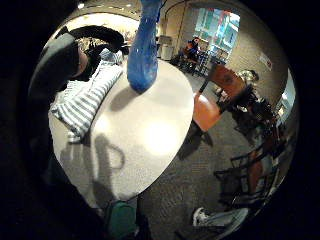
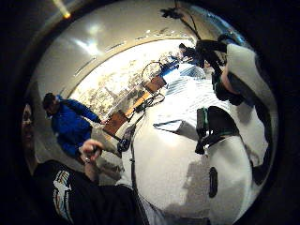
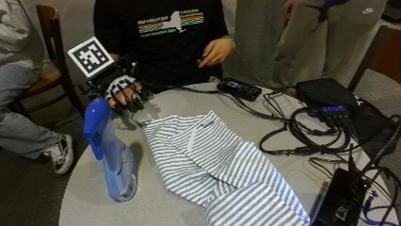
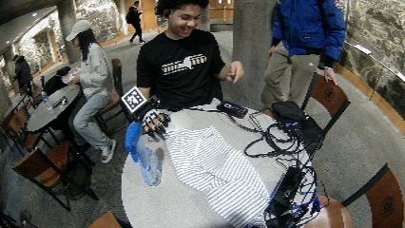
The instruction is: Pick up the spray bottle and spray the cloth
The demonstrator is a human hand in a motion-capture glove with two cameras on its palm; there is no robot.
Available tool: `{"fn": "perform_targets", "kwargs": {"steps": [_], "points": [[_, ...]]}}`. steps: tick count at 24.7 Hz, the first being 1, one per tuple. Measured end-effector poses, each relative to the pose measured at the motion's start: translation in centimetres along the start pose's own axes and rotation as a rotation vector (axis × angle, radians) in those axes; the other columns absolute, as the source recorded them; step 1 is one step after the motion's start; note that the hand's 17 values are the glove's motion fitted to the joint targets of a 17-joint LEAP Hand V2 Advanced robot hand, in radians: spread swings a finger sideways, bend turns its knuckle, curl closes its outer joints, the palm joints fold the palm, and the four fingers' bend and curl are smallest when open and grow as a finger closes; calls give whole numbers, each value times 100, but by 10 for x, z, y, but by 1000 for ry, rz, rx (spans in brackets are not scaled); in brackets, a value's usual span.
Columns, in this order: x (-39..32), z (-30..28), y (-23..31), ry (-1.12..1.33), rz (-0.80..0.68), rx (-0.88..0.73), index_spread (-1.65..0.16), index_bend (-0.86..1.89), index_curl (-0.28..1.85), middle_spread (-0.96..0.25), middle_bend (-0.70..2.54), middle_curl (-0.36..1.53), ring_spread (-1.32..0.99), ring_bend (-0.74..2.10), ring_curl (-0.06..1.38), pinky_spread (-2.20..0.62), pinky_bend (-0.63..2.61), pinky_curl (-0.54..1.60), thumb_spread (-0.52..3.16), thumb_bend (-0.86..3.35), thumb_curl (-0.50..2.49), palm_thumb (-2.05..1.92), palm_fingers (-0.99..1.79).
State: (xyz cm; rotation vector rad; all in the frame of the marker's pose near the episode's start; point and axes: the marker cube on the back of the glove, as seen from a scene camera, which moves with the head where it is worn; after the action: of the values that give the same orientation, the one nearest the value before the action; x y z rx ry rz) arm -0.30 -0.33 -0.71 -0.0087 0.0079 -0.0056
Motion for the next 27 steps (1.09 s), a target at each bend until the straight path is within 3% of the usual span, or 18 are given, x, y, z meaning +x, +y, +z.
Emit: {"fn": "perform_targets", "kwargs": {"steps": [13,27], "points": [[-3,-34,-33,94,12,32,-24,18,26,-8,38,26,-14,37,26,-8,46,22,73,35,27,75,109],[14,-23,-25,46,141,-50,-29,7,25,-9,34,33,-15,34,30,-6,49,28,96,23,33,75,95]]}}
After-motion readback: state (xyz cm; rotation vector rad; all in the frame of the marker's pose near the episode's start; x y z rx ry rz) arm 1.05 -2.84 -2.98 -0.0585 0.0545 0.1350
